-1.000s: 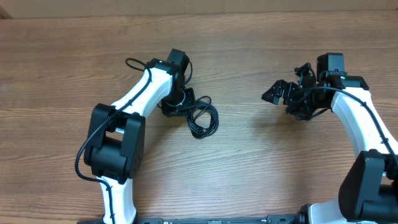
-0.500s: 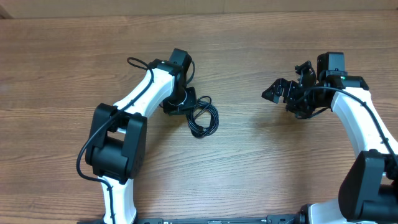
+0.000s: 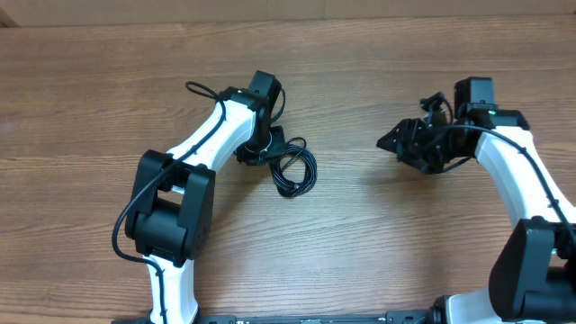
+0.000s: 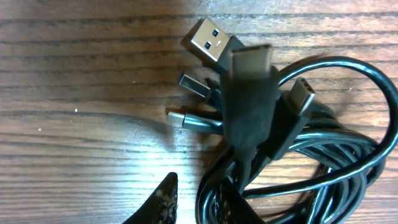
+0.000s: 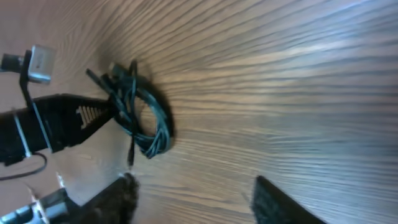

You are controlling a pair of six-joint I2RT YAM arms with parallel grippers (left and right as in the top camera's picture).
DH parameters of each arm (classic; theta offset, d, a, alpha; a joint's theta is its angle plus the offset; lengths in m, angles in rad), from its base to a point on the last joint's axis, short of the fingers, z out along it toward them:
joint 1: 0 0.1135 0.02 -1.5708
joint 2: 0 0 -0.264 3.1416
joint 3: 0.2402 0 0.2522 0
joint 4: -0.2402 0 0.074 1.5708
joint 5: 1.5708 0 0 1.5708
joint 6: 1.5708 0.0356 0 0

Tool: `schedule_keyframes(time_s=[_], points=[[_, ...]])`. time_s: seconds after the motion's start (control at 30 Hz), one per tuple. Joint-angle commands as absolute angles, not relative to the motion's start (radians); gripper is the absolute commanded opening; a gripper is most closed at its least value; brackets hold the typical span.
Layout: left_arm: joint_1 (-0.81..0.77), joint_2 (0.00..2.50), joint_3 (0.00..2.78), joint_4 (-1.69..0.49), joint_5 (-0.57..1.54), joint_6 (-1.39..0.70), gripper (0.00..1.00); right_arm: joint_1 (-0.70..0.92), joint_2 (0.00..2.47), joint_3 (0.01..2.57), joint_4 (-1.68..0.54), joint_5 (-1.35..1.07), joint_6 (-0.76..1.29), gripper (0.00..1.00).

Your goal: Untangle cables

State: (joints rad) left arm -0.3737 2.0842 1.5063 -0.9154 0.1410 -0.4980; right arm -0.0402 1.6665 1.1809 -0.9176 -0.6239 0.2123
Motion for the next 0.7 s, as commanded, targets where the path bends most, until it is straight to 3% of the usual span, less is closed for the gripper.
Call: schedule_keyframes(time_s=[0.0, 0.1, 0.27, 0.3, 0.37, 0.43, 0.6, 0.67], points=[[-0.377, 2.106, 1.471, -0.9, 0.128, -0.505, 0.17, 0.047, 1.666, 1.135, -0.884, -0.646, 0.218, 0.54], [-0.376, 2.106, 1.469, -0.9, 0.128, -0.504, 0.06, 0.117, 1.666, 1.079, -0.817, -0.645, 0.264, 0.46], [-0.376, 2.106, 1.469, -0.896, 0.127, -0.451, 0.04, 0.228, 1.666, 0.98, -0.66, -0.646, 0.414, 0.43], [-0.376, 2.106, 1.47, -0.889, 0.13, -0.425, 0.05, 0.255, 1.666, 0.966, -0.628, -0.646, 0.424, 0.43], [-0.376, 2.106, 1.47, -0.881, 0.148, -0.422, 0.24, 0.29, 1.666, 0.963, -0.601, -0.646, 0.424, 0.43], [-0.375, 2.106, 1.47, -0.869, 0.158, -0.422, 0.33, 0.321, 1.666, 0.963, -0.567, -0.645, 0.445, 0.43], [-0.377, 2.106, 1.465, -0.862, 0.154, -0.422, 0.33, 0.401, 1.666, 0.963, -0.482, -0.54, 0.599, 0.44], [-0.381, 2.106, 1.449, -0.849, 0.155, -0.422, 0.34, 0.434, 1.666, 0.963, -0.472, -0.464, 0.648, 0.49]])
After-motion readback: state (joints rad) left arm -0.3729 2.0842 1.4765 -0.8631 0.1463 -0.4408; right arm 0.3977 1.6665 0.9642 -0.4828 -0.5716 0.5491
